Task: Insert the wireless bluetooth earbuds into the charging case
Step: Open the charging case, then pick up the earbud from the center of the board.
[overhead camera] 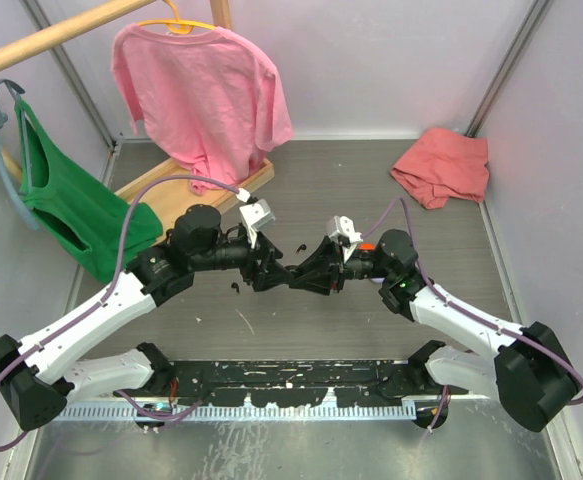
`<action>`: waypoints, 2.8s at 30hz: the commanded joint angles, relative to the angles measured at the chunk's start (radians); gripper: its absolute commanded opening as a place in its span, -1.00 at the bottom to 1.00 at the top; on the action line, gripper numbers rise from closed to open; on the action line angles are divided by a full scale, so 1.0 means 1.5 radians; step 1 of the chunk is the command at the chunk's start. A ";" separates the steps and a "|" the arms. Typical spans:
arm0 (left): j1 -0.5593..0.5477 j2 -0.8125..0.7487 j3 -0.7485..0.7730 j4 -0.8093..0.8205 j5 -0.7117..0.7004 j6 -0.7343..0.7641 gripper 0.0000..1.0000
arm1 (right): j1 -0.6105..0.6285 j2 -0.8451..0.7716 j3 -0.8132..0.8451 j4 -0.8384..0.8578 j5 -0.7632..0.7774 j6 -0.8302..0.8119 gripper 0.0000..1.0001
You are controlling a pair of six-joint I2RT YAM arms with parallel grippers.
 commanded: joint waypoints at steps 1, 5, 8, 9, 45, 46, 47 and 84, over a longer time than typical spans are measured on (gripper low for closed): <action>0.004 -0.007 0.002 0.042 -0.039 -0.018 0.29 | 0.000 -0.023 0.003 0.040 0.009 -0.008 -0.98; 0.003 -0.012 0.002 0.036 -0.071 -0.026 0.29 | 0.000 -0.028 0.000 0.044 0.008 -0.010 -0.98; 0.003 -0.023 -0.001 0.048 -0.089 -0.039 0.30 | 0.000 -0.030 -0.004 0.046 0.005 -0.009 -0.98; 0.003 -0.027 -0.002 0.053 -0.094 -0.042 0.31 | 0.000 -0.031 -0.005 0.047 0.005 -0.011 -0.98; 0.005 0.063 0.018 -0.062 -0.359 -0.136 0.49 | -0.001 -0.084 -0.127 0.000 0.420 -0.091 -0.98; 0.006 0.075 0.027 -0.080 -0.385 -0.148 0.49 | 0.000 -0.088 -0.137 0.011 0.436 -0.092 -0.98; 0.007 0.087 0.033 -0.106 -0.406 -0.158 0.49 | 0.000 -0.092 -0.145 0.020 0.452 -0.093 -0.98; 0.145 0.339 -0.023 -0.224 -0.385 -0.296 -0.08 | 0.000 -0.082 -0.204 0.106 0.530 -0.068 -0.98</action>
